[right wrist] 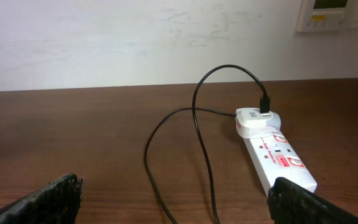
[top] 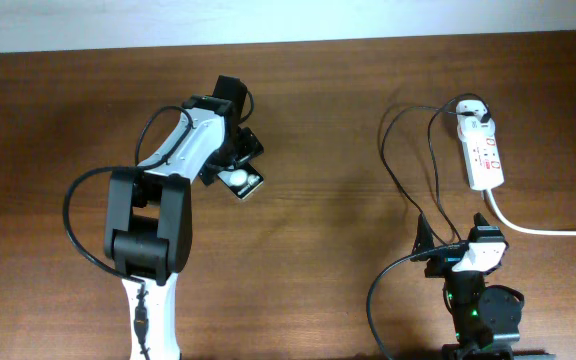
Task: Plug charger to phone and switch on socket
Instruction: 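Close the left gripper on the phone's short edge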
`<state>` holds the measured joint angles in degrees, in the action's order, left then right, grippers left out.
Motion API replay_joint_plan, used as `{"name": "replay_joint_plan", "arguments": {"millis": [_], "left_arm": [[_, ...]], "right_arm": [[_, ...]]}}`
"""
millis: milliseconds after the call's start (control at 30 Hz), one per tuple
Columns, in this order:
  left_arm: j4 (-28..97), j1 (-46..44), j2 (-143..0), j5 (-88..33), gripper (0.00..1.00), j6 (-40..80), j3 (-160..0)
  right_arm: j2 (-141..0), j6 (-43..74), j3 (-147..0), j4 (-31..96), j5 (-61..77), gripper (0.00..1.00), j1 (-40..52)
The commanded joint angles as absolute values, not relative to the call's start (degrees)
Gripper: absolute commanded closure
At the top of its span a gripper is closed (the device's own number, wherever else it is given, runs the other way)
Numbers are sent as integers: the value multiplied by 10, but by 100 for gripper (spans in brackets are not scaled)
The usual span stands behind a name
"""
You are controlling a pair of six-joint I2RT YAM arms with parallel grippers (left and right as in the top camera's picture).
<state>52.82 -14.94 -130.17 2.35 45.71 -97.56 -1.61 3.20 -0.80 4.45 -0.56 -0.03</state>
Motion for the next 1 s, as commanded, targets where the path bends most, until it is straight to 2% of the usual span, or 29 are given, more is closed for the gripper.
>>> {"name": "replay_joint_plan", "arguments": {"millis": [0,333,600,967], "left_arm": [[512,-138,-1399,-13,1,458,-927],[496,-130,-1399,-13,1,460,-927],[502,-125,-1399,-24,1,522,-927],[500,-123,-1399,-22,1,534,-927]], "right_arm": [[-15,34,-3,47,-6,1,-4],[-15,34,-3,47,-6,1,-4],[-15,34,-3,47,-6,1,-4],[-15,34,-3,47,-6,1,-4]]}}
